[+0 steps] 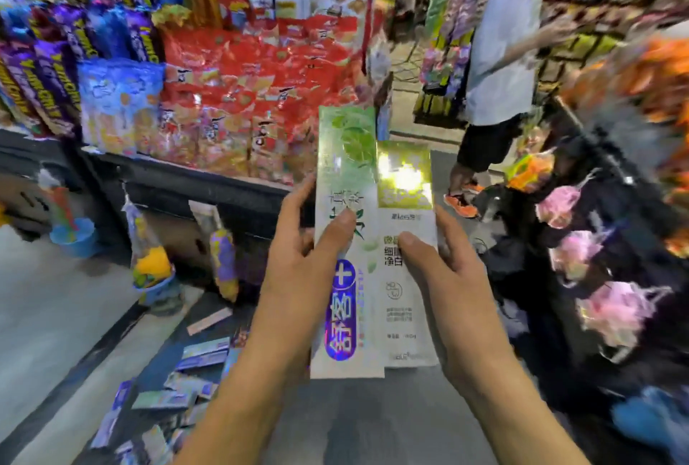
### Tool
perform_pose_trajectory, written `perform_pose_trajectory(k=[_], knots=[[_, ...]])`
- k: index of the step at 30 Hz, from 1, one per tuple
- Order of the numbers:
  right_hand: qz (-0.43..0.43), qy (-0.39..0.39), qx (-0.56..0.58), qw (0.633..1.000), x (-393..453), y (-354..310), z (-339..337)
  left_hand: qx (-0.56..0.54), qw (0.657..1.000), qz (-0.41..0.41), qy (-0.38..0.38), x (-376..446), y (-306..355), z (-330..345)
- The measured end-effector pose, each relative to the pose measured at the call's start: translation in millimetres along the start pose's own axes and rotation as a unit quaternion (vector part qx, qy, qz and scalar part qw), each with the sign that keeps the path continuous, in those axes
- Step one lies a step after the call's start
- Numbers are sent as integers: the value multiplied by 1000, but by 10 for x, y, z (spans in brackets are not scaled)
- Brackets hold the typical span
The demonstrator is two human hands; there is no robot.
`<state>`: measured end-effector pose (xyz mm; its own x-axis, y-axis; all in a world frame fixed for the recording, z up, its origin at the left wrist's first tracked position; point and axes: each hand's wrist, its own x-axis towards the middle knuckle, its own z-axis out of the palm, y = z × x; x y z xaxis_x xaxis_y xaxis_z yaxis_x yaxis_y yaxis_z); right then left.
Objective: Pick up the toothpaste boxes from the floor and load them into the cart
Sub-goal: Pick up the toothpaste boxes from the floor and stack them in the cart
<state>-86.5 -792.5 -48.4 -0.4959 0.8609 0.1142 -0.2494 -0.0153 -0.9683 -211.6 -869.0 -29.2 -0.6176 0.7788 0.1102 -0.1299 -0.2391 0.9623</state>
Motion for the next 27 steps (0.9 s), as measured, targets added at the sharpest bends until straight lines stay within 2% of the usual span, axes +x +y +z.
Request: perform_pose_trajectory(k=[7, 13, 19, 27], knots=[[-33, 152, -32, 987, 3, -385, -1777, -31, 989, -45, -135, 179, -527, 1871], [-53, 329, -49, 941, -191, -573, -2982, -28, 954, -92, -285, 193, -984, 3280], [-44, 489, -49, 870, -390, -621, -3944, -15, 890, -141, -432, 159, -1516, 4513], [-54, 662, -55, 746, -240, -543, -5146, -23, 770, -214, -601, 280, -2325, 6105]])
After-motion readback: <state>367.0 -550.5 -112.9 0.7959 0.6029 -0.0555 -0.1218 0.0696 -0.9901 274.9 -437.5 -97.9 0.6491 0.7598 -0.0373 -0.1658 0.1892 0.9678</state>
